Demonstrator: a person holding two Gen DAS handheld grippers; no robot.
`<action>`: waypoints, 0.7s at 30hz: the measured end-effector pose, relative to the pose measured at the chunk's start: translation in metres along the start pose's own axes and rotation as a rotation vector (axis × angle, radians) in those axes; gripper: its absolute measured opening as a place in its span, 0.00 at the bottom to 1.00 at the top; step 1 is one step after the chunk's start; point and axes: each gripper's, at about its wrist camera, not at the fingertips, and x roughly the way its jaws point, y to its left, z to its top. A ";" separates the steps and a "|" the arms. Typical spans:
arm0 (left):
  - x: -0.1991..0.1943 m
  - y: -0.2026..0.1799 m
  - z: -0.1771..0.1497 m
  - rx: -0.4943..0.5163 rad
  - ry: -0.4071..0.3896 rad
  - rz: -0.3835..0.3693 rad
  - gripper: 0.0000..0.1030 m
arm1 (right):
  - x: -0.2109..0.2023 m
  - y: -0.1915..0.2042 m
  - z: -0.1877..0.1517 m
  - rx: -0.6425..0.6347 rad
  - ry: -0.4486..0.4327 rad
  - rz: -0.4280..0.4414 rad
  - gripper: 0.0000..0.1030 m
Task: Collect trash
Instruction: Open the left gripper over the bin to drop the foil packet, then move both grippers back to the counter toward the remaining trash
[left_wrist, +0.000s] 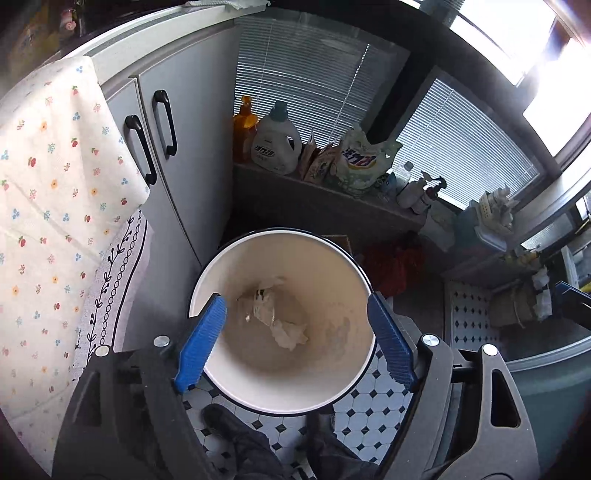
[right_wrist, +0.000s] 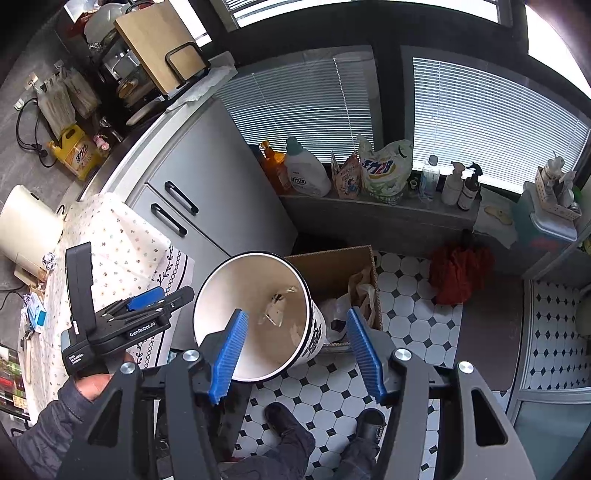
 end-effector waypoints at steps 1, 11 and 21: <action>-0.007 0.000 0.000 -0.005 -0.011 0.002 0.78 | -0.001 0.002 0.001 -0.008 -0.003 0.004 0.55; -0.110 0.020 -0.003 -0.104 -0.197 0.013 0.88 | -0.020 0.026 0.014 -0.074 -0.045 0.060 0.63; -0.229 0.066 -0.020 -0.225 -0.419 0.162 0.94 | -0.025 0.101 0.031 -0.218 -0.075 0.151 0.79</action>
